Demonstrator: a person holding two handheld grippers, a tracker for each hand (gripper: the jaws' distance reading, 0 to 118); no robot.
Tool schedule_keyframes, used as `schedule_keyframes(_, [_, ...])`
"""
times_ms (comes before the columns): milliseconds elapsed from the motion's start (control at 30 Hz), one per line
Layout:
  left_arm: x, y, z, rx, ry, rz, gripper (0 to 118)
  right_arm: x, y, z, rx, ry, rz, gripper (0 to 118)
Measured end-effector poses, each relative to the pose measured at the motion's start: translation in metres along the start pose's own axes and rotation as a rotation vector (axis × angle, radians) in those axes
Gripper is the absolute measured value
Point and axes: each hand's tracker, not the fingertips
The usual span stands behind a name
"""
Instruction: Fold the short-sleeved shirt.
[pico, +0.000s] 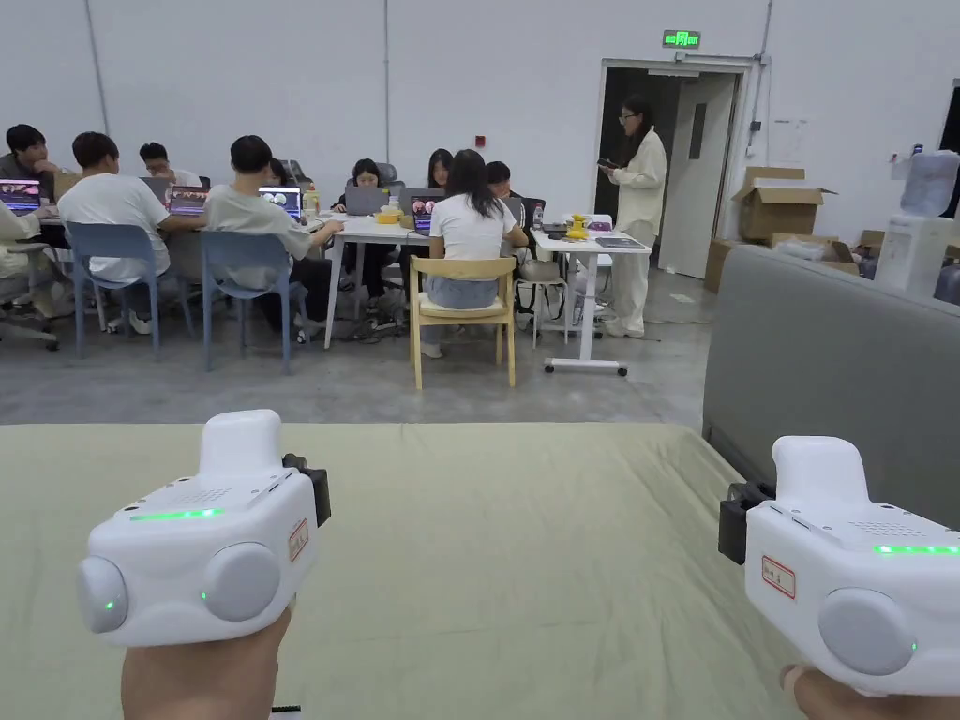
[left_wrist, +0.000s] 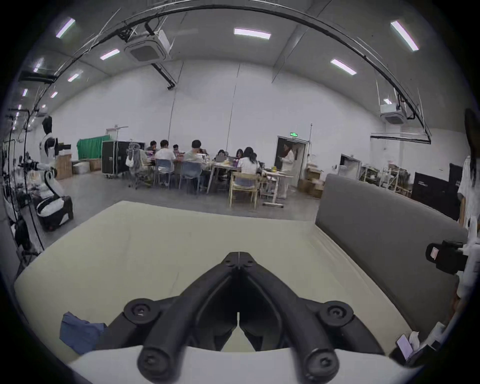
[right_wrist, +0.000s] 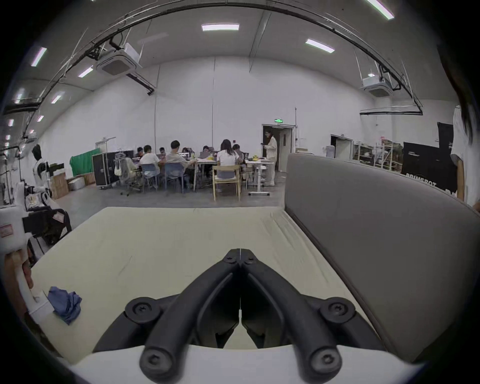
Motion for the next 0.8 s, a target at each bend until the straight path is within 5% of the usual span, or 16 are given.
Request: schedule_keyframes(800, [-0.024,0.015,0.031,0.027,0.095,-0.041,0,-0.027,0.011,-0.002,0.041,0.053,0.003,2])
